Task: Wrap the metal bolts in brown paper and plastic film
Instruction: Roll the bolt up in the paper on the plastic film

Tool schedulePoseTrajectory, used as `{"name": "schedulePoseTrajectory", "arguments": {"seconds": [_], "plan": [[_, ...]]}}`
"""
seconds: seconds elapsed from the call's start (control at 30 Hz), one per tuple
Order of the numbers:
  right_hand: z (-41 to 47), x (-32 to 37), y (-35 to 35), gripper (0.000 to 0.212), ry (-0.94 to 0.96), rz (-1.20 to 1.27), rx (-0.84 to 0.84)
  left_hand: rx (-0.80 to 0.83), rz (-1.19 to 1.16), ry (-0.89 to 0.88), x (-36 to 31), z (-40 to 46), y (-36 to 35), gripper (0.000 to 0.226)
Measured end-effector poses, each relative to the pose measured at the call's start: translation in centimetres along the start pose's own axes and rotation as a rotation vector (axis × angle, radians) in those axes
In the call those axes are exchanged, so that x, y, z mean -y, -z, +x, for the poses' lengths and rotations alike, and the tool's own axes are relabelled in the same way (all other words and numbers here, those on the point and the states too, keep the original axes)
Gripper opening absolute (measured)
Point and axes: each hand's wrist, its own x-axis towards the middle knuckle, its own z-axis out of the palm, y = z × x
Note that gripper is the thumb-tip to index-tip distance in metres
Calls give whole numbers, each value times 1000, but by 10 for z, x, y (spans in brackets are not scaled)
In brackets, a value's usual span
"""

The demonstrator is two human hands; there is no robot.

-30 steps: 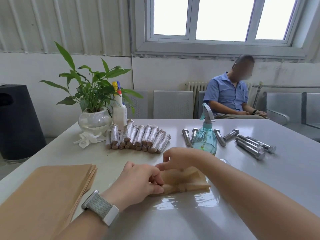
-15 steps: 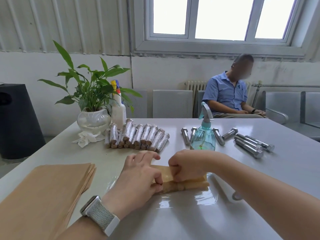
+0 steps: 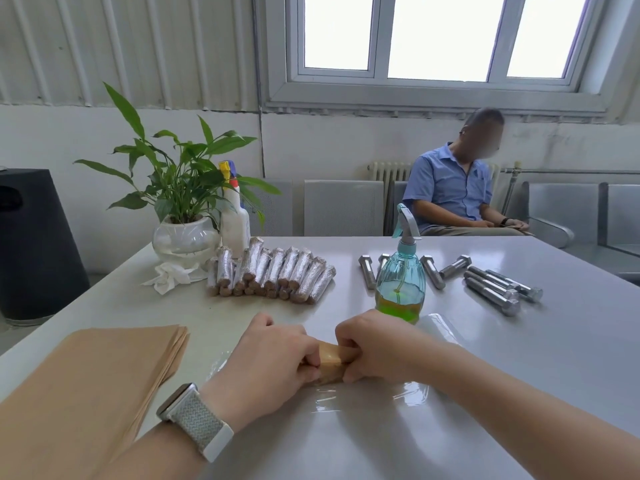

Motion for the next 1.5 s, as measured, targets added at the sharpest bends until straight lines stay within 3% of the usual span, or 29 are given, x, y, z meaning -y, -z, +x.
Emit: {"name": "schedulePoseTrajectory", "arguments": {"seconds": [0.33,0.47,0.6,0.67,0.77,0.93,1.1,1.3,1.4,1.5], "plan": [[-15,13,-9,14,-45,-68,-135,-186,133,-302,4,-13,-2,8],[-26,18,-18,12,-31,-98,-209,-181,15,-207,1,-14,-3,48],[-35,23,-24,13,18,-212,-315,-112,137,-163,-4,-12,4,21],[-38,25,-28,18,46,-376,-402,-26,115,-90,-8,-8,10,28],[-40,25,-35,38,60,-420,-441,38,29,65,-13,3,13,54],[-45,23,-40,36,87,-403,-493,271,-188,358,-1,29,15,34],[-47,22,-43,30,111,-376,-525,390,-204,291,9,30,17,15],[-48,20,-44,27,114,-328,-535,292,-162,181,11,19,14,19],[-49,16,-41,23,125,-263,-485,231,-134,157,12,11,8,21],[-49,2,-30,5,112,-47,-304,177,-121,128,14,8,4,21]]}}
